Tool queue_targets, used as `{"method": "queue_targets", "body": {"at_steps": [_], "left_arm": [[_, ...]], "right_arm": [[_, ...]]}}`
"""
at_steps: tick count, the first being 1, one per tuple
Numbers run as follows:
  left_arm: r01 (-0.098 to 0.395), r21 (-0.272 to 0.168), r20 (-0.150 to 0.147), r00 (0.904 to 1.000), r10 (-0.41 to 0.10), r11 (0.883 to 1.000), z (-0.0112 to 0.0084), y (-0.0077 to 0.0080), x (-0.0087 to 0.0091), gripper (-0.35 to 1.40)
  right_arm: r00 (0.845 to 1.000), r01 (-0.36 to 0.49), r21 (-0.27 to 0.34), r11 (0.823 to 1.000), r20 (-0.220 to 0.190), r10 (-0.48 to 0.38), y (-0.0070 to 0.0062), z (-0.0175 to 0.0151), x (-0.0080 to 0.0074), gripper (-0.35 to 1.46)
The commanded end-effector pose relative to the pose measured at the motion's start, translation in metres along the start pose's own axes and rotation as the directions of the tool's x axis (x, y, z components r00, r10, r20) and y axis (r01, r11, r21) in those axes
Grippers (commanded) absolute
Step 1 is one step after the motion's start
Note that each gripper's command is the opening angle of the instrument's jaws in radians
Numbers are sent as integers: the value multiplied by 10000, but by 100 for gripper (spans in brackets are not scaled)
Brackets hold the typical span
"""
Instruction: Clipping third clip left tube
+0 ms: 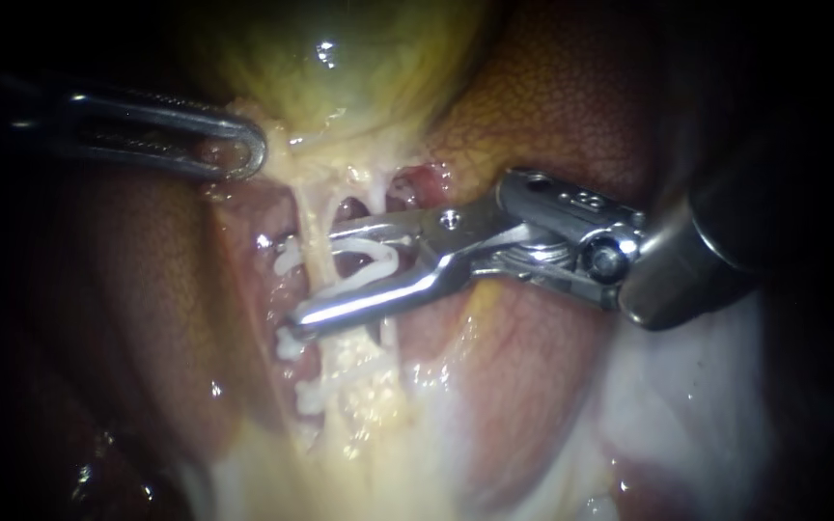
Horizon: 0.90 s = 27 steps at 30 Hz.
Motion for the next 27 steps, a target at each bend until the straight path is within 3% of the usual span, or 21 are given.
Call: {"method": "queue_targets", "body": {"at_steps": [1,7,16,22,27], "left_arm": [[-1,0,0,10000,1,10000,0,0,0,-35],[-1,5,-2,10000,1,10000,0,0,0,-35],[-3,9,-4,10000,3,10000,-1,1,0,-35],[-3,9,-4,10000,3,10000,-1,1,0,-35],[-3,9,-5,10000,3,10000,-2,1,0,-35]], "right_arm": [[10000,-8,135,9999,-84,9,-3,1,4,44],[9988,-90,448,9990,-485,112,-11,8,23,43],[9956,-666,-72,9978,-667,660,-4,5,29,32],[9876,-1399,-515,9888,-799,1355,2,0,31,14],[9838,-1640,-633,9844,-841,1585,3,-1,31,-11]]}}
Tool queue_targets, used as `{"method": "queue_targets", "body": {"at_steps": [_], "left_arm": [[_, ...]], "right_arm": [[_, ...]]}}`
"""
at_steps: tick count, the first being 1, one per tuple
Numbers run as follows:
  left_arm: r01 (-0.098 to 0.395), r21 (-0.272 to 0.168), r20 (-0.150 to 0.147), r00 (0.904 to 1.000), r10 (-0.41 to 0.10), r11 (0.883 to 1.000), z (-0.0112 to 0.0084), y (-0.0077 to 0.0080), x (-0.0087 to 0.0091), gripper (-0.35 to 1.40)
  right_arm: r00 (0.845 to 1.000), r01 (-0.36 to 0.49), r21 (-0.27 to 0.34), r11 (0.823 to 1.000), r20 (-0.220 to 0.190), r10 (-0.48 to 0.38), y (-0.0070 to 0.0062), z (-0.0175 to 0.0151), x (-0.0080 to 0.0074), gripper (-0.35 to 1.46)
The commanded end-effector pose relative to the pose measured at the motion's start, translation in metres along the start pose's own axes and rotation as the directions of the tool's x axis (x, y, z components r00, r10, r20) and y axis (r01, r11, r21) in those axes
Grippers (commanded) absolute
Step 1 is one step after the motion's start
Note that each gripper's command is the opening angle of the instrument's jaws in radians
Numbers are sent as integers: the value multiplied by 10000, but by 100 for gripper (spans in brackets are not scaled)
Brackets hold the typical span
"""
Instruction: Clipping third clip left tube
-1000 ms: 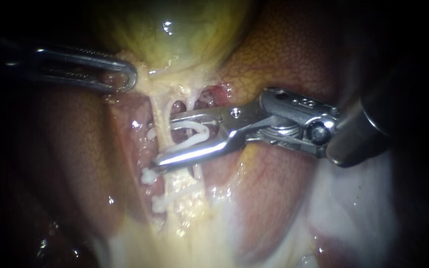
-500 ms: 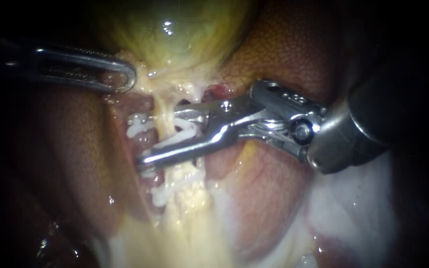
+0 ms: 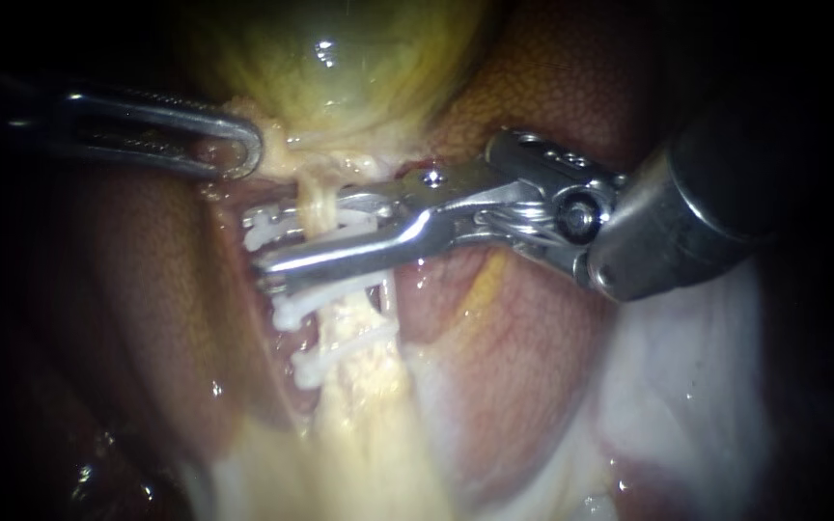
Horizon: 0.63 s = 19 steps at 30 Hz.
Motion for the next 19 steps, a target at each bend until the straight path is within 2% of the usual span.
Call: {"method": "queue_targets", "body": {"at_steps": [1,4,7,12,19], "left_arm": [[-1,0,-1,10000,1,10000,0,0,0,-35],[-1,0,-1,10000,1,10000,0,0,0,-35],[-1,-26,10,10000,1,10000,0,0,0,-35],[1,-27,10,10000,-1,10000,0,0,0,-35],[0,-26,10,10000,0,10000,0,0,0,-35]], "right_arm": [[10000,-26,-1,10000,7,26,0,0,0,-17],[10000,-84,-16,10000,14,84,-1,0,-1,-35],[10000,-77,-42,10000,-7,77,0,-1,-2,-35],[9998,-73,213,9997,202,68,-1,0,-3,-35],[9998,-69,217,9997,206,64,-1,0,-3,-35]]}}
